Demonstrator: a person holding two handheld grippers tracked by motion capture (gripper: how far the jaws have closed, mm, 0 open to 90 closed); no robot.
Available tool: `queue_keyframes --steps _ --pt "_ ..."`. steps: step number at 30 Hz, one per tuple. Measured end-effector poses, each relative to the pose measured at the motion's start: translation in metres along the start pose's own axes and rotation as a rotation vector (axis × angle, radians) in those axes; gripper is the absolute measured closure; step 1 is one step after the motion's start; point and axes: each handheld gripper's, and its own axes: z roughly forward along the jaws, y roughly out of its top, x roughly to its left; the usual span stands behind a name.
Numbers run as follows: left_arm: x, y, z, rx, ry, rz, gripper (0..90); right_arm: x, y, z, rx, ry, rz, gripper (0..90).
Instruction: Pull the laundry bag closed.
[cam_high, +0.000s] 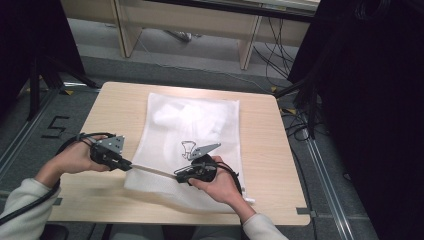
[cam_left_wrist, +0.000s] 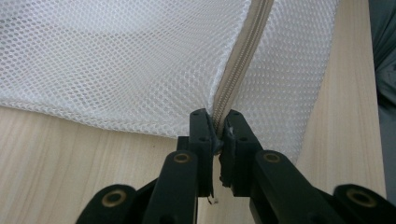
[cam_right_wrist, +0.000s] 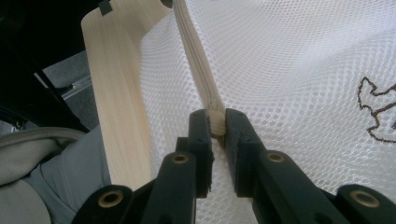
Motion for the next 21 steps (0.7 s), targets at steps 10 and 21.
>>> queue_keyframes --steps 10,21 --pt "0.0006 -0.0009 0.0003 0.002 -0.003 0.000 82.8 -0.0001 -0.0024 -0.0024 0.008 -0.006 0.022 82.2" --pt "0.0005 -0.0008 0.0002 0.000 -0.003 -0.004 82.7 -0.0028 -0.0056 -0.0060 0.001 -0.003 0.008 82.2"
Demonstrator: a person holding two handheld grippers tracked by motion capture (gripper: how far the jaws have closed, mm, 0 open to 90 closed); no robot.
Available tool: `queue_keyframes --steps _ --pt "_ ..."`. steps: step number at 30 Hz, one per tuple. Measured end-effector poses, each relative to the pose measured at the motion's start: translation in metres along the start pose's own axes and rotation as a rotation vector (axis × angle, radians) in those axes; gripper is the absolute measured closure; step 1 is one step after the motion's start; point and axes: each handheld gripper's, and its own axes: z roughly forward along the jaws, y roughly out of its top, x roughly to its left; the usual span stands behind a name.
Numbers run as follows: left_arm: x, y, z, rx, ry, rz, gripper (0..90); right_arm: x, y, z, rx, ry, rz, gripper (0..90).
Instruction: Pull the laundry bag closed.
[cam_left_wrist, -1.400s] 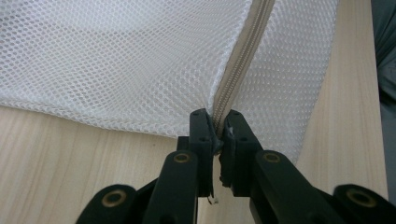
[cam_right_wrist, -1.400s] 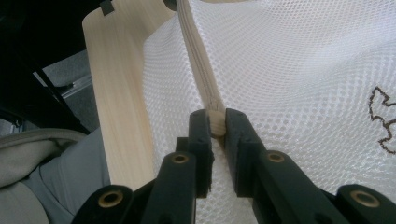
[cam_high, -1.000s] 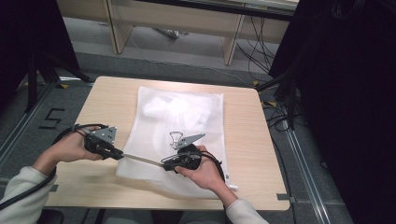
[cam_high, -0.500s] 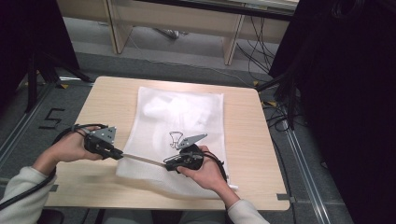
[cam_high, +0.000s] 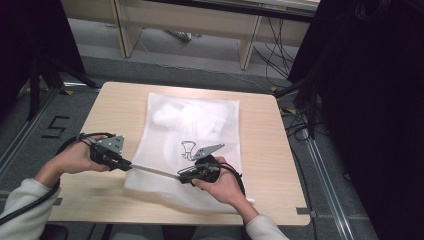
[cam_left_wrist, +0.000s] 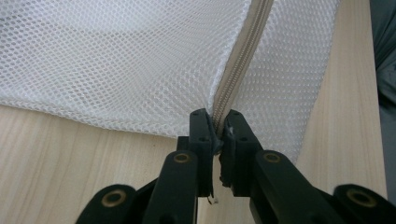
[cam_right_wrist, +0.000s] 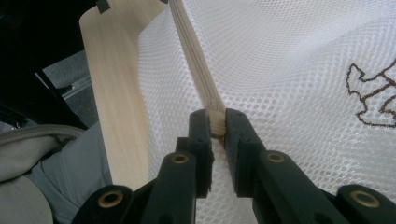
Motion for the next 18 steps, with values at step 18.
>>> queue_keyframes --steps 18 --pt "-0.0001 0.0001 -0.0003 -0.003 0.001 -0.002 82.7 -0.0030 -0.0036 -0.0056 0.000 -0.004 0.012 82.2"
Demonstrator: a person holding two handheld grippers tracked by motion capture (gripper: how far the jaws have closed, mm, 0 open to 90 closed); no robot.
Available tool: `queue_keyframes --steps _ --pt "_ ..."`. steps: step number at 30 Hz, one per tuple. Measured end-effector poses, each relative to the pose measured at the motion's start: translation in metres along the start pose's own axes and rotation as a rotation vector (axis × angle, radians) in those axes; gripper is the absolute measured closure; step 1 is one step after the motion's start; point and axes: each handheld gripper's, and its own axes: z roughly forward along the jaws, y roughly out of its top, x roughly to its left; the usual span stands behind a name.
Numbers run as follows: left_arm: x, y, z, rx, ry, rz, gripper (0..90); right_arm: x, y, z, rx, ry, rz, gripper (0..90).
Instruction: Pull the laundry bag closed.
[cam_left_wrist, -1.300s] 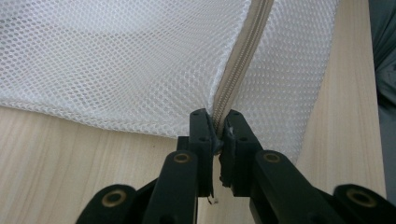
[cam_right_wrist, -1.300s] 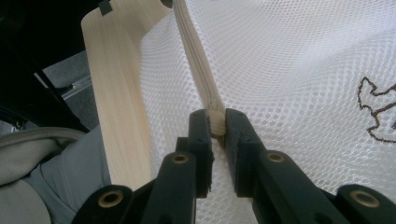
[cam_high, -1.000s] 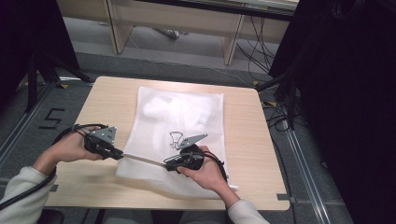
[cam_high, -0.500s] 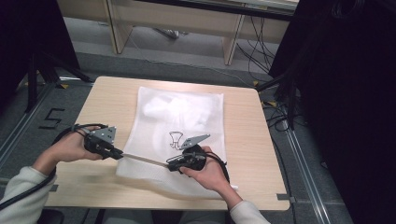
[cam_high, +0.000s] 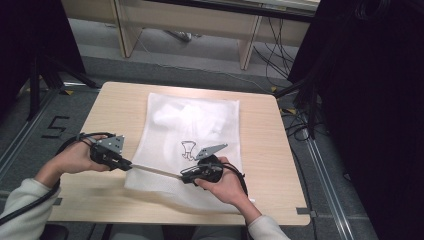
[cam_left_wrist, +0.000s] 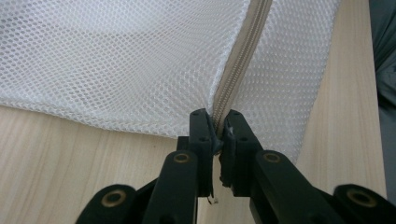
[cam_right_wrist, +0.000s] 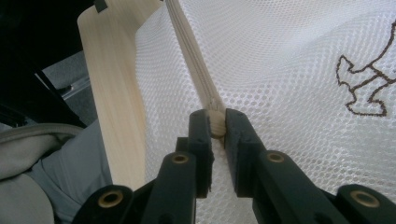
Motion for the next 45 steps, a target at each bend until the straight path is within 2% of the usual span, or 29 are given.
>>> queue_keyframes --steps 4,8,9,11,12,13,14,16,17,21,23,25,28,29,30,31,36,37,39,44,45 --pt "0.000 0.000 0.000 0.002 0.000 0.003 82.7 0.002 -0.001 -0.003 0.007 0.001 0.040 82.2" --pt "0.000 0.000 0.000 -0.001 -0.002 -0.001 82.7 -0.001 -0.002 -0.002 -0.001 -0.003 -0.001 82.2" --pt "0.000 0.000 0.000 0.002 -0.001 0.002 82.7 0.000 -0.002 -0.004 0.004 -0.007 0.023 82.2" --pt "0.000 0.000 0.000 0.001 -0.001 0.002 82.7 0.002 -0.003 -0.003 -0.006 -0.003 0.039 82.2" --pt "0.000 0.000 0.000 0.000 -0.002 0.001 82.7 0.001 -0.003 -0.002 -0.010 -0.006 0.028 82.2" --pt "0.000 0.000 0.000 0.000 -0.002 0.002 82.7 0.002 -0.004 -0.003 -0.011 -0.006 0.039 82.2" --pt "0.000 0.000 0.000 -0.001 -0.002 0.002 82.7 0.000 -0.003 -0.005 0.001 -0.013 0.020 82.2" --pt "0.000 0.000 0.000 0.002 0.000 0.003 82.7 0.001 -0.004 -0.006 0.004 -0.008 0.037 82.2" --pt "0.000 0.000 0.000 0.001 -0.001 0.003 82.7 0.000 -0.004 -0.006 0.002 -0.011 0.020 82.2" --pt "0.000 0.000 0.001 0.000 -0.003 0.003 82.7 0.000 -0.006 -0.007 0.003 -0.013 0.034 82.2" --pt "0.001 0.000 0.001 0.002 -0.001 0.020 82.7 0.000 -0.006 -0.008 0.006 -0.011 0.038 82.2" --pt "0.000 0.000 0.001 0.000 -0.003 0.002 82.7 0.000 -0.006 -0.007 0.007 -0.010 0.035 82.2" --pt "0.000 0.000 0.001 0.001 -0.002 0.001 82.7 -0.001 -0.006 -0.008 -0.001 -0.020 0.005 82.2" --pt "0.001 0.000 0.001 -0.002 -0.002 0.004 82.7 -0.002 -0.007 -0.008 0.001 -0.017 0.007 82.2" --pt "0.000 0.000 0.001 -0.003 -0.003 -0.001 82.7 0.000 -0.007 -0.009 0.005 -0.011 0.037 82.2" --pt "0.000 0.000 0.001 -0.001 -0.006 0.004 82.7 0.000 -0.008 -0.010 0.003 -0.011 0.042 82.2" --pt "0.000 -0.001 0.002 0.001 -0.002 -0.005 82.7 -0.002 -0.009 -0.009 0.004 -0.014 0.011 82.2" --pt "0.001 -0.001 0.002 -0.002 -0.004 -0.005 82.7 -0.002 -0.009 -0.009 0.005 -0.017 0.013 82.2" --pt "0.001 -0.001 0.002 -0.001 -0.003 -0.005 82.7 -0.001 -0.010 -0.011 0.009 -0.013 0.048 82.2" --pt "0.001 -0.001 0.002 0.000 -0.003 -0.005 82.7 -0.002 -0.012 -0.011 -0.008 -0.025 0.040 82.2" --pt "0.002 -0.001 0.002 0.000 -0.001 0.011 82.7 -0.002 -0.012 -0.012 -0.005 -0.028 0.039 82.2"
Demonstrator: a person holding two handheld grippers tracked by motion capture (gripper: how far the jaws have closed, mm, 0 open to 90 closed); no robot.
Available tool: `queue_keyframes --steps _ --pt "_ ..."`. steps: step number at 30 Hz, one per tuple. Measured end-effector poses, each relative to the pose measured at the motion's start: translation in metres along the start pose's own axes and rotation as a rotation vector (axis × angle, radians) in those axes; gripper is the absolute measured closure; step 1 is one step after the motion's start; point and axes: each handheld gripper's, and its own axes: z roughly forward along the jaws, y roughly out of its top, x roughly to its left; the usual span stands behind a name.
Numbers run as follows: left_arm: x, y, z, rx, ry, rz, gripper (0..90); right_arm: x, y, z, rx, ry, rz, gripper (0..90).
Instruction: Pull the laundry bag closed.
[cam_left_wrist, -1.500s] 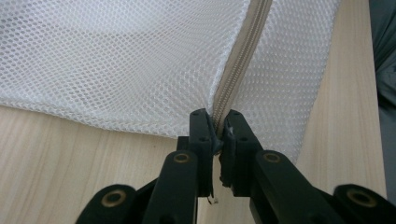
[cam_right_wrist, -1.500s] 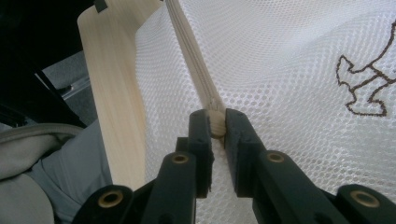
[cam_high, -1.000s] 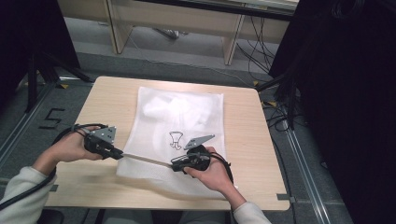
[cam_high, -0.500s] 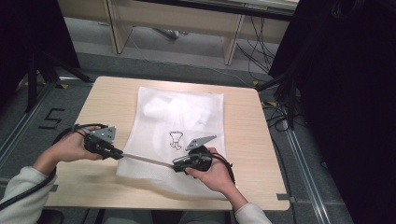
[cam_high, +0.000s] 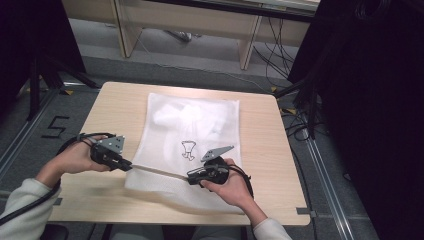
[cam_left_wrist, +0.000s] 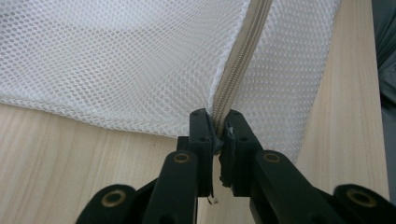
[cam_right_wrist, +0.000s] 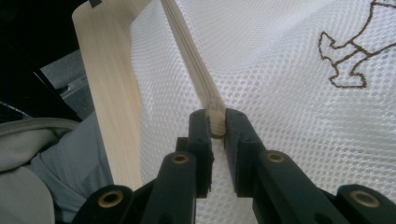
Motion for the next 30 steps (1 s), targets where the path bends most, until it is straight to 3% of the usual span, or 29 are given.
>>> queue_keyframes --steps 14,18,19,20,30 --pt "-0.0002 -0.0006 0.0004 -0.003 0.000 -0.017 82.7 -0.0028 -0.0044 -0.0049 -0.001 -0.002 0.003 82.2" --pt "0.0006 0.0002 -0.0005 -0.001 0.004 -0.002 82.7 -0.0031 -0.0047 -0.0080 0.012 0.000 0.018 82.2" --pt "-0.0003 0.0001 -0.0004 -0.003 0.004 -0.015 82.7 -0.0029 -0.0049 -0.0088 0.013 -0.005 0.023 82.2" --pt "-0.0008 0.0003 -0.0003 -0.007 0.004 -0.016 82.7 -0.0040 -0.0053 -0.0078 0.000 -0.005 0.002 82.2" --pt "0.0003 0.0004 -0.0009 -0.003 0.007 -0.001 82.7 -0.0046 -0.0069 -0.0107 0.010 -0.013 0.016 82.2"
